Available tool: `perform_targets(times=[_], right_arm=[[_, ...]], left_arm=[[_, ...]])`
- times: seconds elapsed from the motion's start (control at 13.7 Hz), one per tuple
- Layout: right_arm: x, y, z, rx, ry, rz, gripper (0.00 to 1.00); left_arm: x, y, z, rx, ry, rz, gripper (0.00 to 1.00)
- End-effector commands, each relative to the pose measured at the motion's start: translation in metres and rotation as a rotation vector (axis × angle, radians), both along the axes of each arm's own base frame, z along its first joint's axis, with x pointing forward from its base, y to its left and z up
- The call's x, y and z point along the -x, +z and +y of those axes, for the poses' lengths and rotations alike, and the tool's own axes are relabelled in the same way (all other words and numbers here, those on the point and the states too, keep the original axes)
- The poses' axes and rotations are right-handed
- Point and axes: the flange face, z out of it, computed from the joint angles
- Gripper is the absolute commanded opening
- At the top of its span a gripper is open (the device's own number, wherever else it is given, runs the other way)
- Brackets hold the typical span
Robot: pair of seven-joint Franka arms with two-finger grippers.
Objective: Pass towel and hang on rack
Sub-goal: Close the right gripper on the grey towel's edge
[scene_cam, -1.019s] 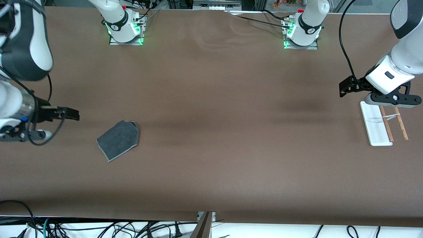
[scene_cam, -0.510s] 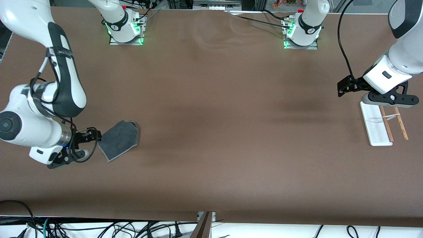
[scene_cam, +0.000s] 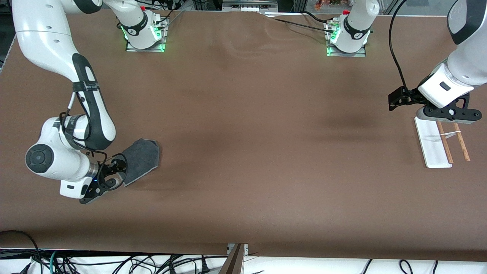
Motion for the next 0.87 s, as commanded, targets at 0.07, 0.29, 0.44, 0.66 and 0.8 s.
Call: perform_targets(times=[0.07,0.29,0.44,0.66,0.8], right_arm=[[-0.006,-0.029,-0.001,-0.009,0.118,-0.035,1.00],[-0.010,-0.046,0.002,-0.009,0.157,-0.079,1.00],[-0.010,-0.060,0.003,-0.015,0.156,-0.086,1.00],[-0.007,-0.074,0.002,-0.061,0.115,-0.068,1.00],[-0.006,-0.077,0.002,-0.063,0.110,-0.059,1.00]], left_arm=[[0.001,0.004,0.002,0.003,-0.001,0.007,1.00],[0.001,0.003,0.001,0.002,-0.002,0.013,1.00],[0.002,0.003,0.001,0.002,-0.004,0.015,1.00],[0.002,0.003,0.003,0.002,-0.002,0.021,1.00],[0.003,0.002,0.003,0.001,-0.004,0.024,1.00]])
